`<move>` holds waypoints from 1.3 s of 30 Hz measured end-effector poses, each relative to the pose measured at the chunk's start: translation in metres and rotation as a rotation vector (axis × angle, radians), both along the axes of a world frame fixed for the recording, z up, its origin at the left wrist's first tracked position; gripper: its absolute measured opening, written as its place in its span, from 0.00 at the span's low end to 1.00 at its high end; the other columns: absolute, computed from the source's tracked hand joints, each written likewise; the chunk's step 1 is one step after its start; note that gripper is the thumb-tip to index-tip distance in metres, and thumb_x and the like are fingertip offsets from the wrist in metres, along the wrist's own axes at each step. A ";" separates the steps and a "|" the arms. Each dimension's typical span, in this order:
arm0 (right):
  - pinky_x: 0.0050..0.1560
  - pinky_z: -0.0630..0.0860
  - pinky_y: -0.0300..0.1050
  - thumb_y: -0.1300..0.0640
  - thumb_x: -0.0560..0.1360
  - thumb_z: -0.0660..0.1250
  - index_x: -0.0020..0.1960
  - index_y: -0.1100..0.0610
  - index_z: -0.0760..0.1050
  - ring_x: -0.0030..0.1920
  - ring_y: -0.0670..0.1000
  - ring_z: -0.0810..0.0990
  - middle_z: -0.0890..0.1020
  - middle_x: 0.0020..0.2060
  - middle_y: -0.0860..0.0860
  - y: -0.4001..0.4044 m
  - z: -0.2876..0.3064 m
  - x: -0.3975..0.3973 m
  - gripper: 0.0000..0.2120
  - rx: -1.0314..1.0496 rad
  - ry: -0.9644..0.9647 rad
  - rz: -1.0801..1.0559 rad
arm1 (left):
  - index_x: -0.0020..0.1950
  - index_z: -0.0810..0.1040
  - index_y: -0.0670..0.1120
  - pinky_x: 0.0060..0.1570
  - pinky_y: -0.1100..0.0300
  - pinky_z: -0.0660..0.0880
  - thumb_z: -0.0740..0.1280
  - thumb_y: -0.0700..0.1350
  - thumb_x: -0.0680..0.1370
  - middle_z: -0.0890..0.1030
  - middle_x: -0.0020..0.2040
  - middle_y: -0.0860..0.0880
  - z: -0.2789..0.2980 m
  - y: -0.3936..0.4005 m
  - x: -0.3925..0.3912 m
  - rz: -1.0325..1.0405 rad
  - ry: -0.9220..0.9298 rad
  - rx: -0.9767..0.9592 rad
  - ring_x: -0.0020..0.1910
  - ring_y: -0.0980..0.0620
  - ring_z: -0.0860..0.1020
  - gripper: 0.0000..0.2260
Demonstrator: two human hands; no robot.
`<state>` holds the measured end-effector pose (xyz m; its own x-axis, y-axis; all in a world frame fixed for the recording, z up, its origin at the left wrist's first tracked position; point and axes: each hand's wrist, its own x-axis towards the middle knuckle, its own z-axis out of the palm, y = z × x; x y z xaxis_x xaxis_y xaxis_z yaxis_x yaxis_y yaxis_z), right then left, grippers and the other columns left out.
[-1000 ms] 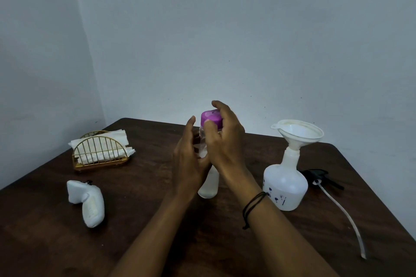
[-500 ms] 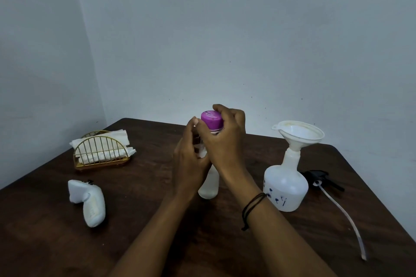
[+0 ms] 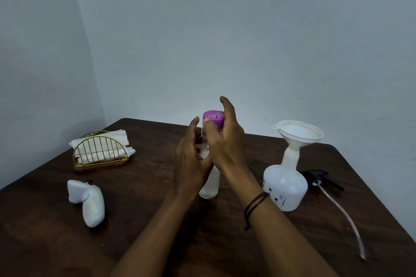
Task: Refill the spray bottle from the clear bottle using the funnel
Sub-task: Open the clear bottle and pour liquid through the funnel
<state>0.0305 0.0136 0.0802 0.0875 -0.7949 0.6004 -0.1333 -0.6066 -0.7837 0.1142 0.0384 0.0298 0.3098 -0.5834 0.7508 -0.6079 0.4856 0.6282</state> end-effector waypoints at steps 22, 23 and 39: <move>0.43 0.71 0.21 0.47 0.74 0.72 0.76 0.53 0.66 0.55 0.46 0.74 0.70 0.63 0.52 0.004 0.002 0.002 0.33 -0.091 0.084 -0.134 | 0.75 0.65 0.48 0.45 0.50 0.81 0.72 0.47 0.73 0.82 0.55 0.51 -0.002 -0.002 0.004 0.029 -0.014 -0.005 0.47 0.54 0.82 0.31; 0.44 0.72 0.22 0.49 0.75 0.70 0.75 0.53 0.67 0.55 0.46 0.74 0.71 0.63 0.52 0.005 0.002 0.002 0.31 -0.097 0.065 -0.138 | 0.75 0.65 0.48 0.46 0.50 0.81 0.72 0.47 0.73 0.82 0.56 0.51 -0.002 -0.002 0.004 0.023 -0.006 0.000 0.49 0.54 0.82 0.32; 0.49 0.73 0.25 0.44 0.75 0.70 0.74 0.52 0.67 0.59 0.47 0.75 0.69 0.65 0.50 0.001 0.001 0.000 0.31 -0.060 0.054 -0.080 | 0.74 0.66 0.49 0.45 0.53 0.81 0.71 0.50 0.73 0.82 0.56 0.51 -0.001 0.000 0.003 0.016 0.019 -0.019 0.48 0.55 0.82 0.30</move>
<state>0.0305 0.0149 0.0816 0.0582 -0.7637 0.6430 -0.2242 -0.6376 -0.7370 0.1169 0.0381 0.0283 0.3327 -0.5642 0.7556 -0.6037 0.4882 0.6303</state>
